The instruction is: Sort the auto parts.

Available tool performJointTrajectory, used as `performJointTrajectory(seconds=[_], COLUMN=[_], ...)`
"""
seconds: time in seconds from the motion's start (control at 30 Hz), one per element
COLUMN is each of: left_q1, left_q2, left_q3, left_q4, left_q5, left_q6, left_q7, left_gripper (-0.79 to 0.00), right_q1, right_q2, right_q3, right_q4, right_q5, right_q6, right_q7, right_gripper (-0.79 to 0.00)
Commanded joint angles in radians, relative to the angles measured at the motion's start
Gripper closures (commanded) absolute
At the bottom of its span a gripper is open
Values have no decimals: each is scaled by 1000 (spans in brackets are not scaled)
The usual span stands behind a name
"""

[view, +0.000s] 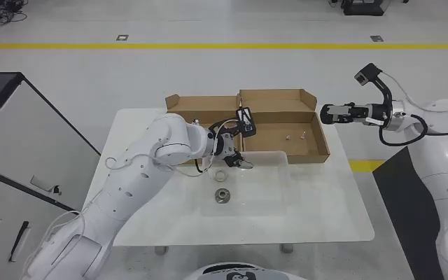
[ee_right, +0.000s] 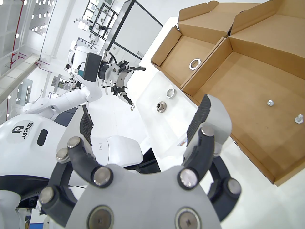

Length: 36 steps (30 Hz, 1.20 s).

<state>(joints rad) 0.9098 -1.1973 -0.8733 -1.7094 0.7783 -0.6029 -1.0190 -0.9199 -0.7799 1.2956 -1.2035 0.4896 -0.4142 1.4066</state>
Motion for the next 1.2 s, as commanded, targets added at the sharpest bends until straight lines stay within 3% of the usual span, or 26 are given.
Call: performJointTrajectory(seconds=[0.0,0.13,0.4,0.5,0.8,1.17], left_q1=[0,-4,-96,-144,-207,-320], left_q2=[0,-1,-28,-44,-67,-32], left_q3=[0,17,123,176,294,470], left_q4=[0,-9,-10,-3,57,132], left_q5=[0,19,-61,-74,-80,-174], left_q6=[0,49,297,335,278,171], left_q7=[0,-47,-377,-448,-477,-369], left_gripper=[-785,-785,-785,-785,-785,-785], right_q1=[0,0,0,0,0,0], right_q2=[0,0,0,0,0,0], right_q3=[0,0,0,0,0,0], right_q4=[0,0,0,0,0,0], right_q5=[0,0,0,0,0,0], right_q6=[0,0,0,0,0,0], right_q7=[0,0,0,0,0,0], right_gripper=[-785,-785,-785,-785,-785,-785])
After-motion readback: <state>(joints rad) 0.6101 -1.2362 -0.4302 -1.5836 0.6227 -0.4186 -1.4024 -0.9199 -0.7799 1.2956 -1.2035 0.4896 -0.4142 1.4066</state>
